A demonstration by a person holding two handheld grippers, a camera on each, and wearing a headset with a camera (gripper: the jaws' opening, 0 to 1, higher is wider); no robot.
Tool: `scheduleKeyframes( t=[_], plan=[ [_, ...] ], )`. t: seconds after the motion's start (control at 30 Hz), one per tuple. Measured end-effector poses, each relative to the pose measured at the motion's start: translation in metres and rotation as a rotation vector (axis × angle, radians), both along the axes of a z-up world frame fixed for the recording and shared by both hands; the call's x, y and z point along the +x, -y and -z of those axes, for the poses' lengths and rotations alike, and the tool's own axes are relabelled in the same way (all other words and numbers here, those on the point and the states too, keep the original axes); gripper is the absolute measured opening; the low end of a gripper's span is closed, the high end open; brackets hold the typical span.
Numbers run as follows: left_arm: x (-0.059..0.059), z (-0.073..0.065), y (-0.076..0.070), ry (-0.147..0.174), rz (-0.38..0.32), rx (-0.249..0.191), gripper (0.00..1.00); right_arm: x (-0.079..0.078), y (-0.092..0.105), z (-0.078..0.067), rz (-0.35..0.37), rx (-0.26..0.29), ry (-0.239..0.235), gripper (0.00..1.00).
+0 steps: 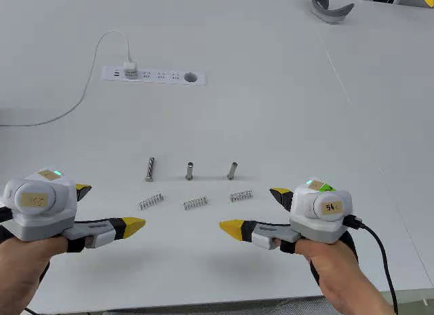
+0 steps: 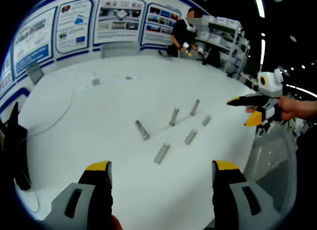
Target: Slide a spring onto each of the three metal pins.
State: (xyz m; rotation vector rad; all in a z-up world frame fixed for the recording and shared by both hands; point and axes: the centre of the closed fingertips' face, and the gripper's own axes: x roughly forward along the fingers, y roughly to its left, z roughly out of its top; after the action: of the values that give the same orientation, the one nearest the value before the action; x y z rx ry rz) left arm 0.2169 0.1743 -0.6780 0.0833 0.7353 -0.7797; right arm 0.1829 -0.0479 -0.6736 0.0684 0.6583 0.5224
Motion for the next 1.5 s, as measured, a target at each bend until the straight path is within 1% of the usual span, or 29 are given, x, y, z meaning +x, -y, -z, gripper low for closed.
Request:
scheduleKeyframes(
  t=[0.1,0.23,0.43,0.63,0.8,0.93,1.2,1.5],
  plan=[
    [-0.001,0.001,0.000,-0.006,0.007,0.001,0.84,0.002,0.001,-0.002,0.008,0.008,0.006,0.89],
    [-0.001,0.001,-0.001,-0.007,0.005,-0.001,0.83,0.004,0.004,-0.006,0.022,0.021,0.015,0.88],
    [-0.003,0.001,0.000,-0.012,0.006,-0.003,0.84,0.003,0.004,-0.009,0.024,0.019,0.021,0.88],
    [-0.003,0.002,0.001,-0.021,0.001,-0.008,0.83,0.002,0.004,-0.007,0.018,0.015,0.012,0.89],
    [-0.001,0.004,0.001,-0.032,-0.009,-0.013,0.83,0.001,0.002,-0.007,0.010,0.014,0.017,0.89],
    [0.002,0.005,0.000,-0.044,-0.029,-0.023,0.82,0.000,0.002,-0.007,0.008,0.012,0.015,0.89],
    [0.011,0.009,0.003,-0.045,-0.031,-0.018,0.81,-0.001,0.003,-0.006,0.010,0.009,0.012,0.89],
    [0.021,0.011,0.008,-0.046,-0.029,-0.025,0.80,-0.002,0.004,-0.005,0.009,0.002,0.006,0.89]
  ],
)
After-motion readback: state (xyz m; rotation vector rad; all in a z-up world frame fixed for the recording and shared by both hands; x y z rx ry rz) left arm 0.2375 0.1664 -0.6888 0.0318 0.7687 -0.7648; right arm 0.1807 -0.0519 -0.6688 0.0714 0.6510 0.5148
